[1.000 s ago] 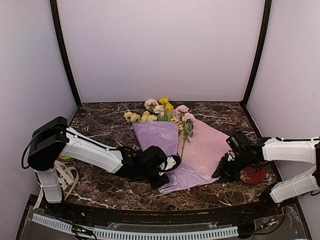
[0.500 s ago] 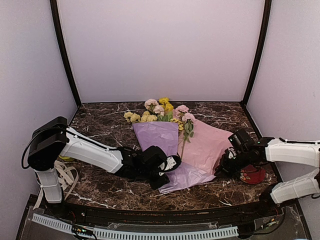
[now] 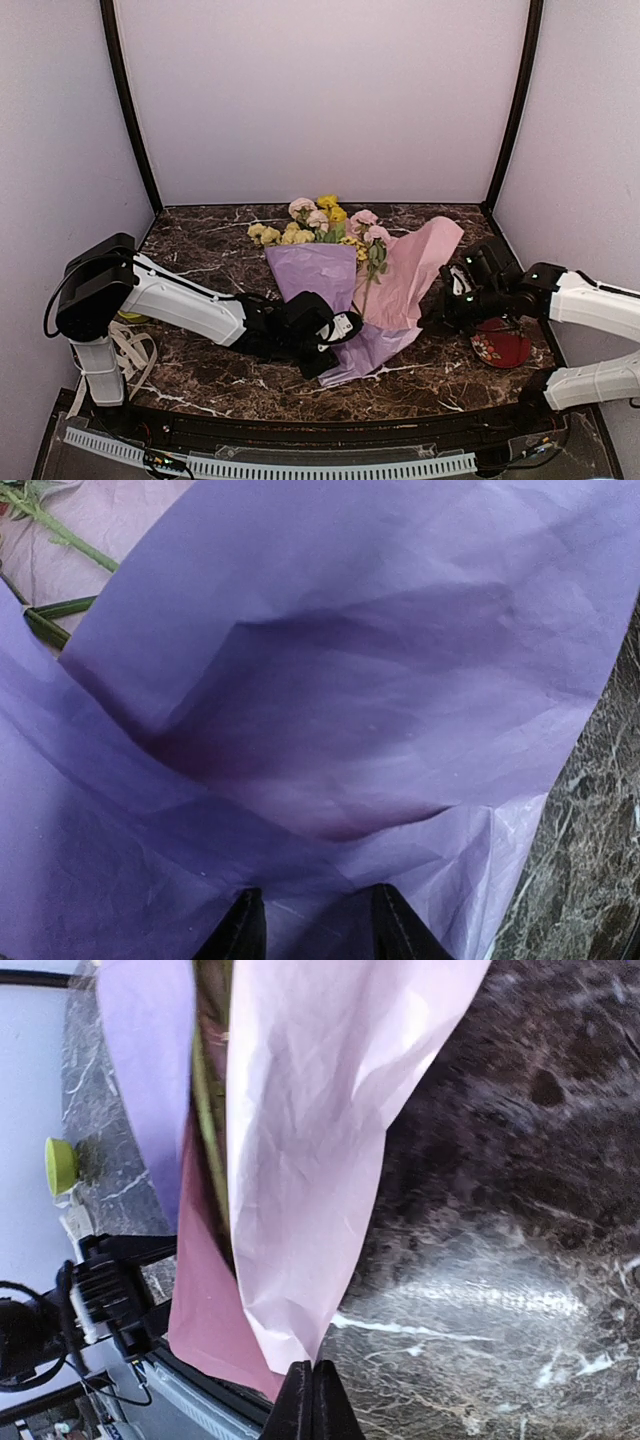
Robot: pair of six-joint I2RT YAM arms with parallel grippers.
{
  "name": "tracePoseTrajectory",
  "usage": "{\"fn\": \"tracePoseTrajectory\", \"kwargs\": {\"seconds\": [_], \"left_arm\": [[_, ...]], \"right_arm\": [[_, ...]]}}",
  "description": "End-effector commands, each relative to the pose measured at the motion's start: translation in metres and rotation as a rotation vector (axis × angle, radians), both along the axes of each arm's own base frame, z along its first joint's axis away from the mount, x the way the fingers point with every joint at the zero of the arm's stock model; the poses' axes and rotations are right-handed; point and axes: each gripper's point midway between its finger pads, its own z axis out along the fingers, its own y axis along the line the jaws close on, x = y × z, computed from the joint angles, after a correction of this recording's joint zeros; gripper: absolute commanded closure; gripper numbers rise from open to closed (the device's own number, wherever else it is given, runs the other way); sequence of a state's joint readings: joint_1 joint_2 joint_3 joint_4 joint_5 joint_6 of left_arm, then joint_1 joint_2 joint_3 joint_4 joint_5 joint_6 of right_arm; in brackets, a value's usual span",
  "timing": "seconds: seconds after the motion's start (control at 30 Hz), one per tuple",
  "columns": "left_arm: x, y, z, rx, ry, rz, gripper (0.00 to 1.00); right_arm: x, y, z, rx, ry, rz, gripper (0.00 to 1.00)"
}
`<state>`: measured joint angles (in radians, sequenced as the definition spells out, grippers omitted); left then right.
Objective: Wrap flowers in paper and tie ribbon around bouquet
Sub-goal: Pick up the two-thirds-folded wrapping paper from the center of the board.
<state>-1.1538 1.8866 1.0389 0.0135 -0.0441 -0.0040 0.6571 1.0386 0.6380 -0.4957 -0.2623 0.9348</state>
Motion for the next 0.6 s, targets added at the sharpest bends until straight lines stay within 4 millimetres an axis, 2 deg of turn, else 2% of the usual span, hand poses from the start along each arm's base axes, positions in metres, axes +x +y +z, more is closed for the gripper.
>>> {"fn": "tracePoseTrajectory", "kwargs": {"seconds": [0.0, 0.03, 0.17, 0.37, 0.5, 0.57], "left_arm": [[0.000, 0.001, -0.005, -0.003, 0.020, -0.010, 0.62], [0.000, 0.001, -0.004, -0.008, 0.023, -0.009, 0.62], [0.000, 0.003, -0.005, -0.013, 0.033, -0.003, 0.62], [0.000, 0.001, -0.005, -0.026, 0.035, -0.015, 0.62], [0.000, 0.001, -0.006, -0.028, 0.039, -0.016, 0.62], [0.000, 0.002, -0.006, -0.028, 0.041, -0.014, 0.62]], "right_arm": [[0.004, 0.024, 0.027, 0.009, -0.141, 0.112, 1.00], [0.001, 0.029, 0.027, 0.026, -0.141, 0.132, 0.99], [-0.009, 0.033, 0.014, 0.076, -0.120, 0.160, 0.79], [-0.005, 0.031, 0.015, 0.068, -0.244, 0.220, 0.56], [-0.012, 0.031, 0.000, 0.083, -0.230, 0.234, 0.46], [-0.015, 0.031, -0.007, 0.097, -0.219, 0.233, 0.44]]}}
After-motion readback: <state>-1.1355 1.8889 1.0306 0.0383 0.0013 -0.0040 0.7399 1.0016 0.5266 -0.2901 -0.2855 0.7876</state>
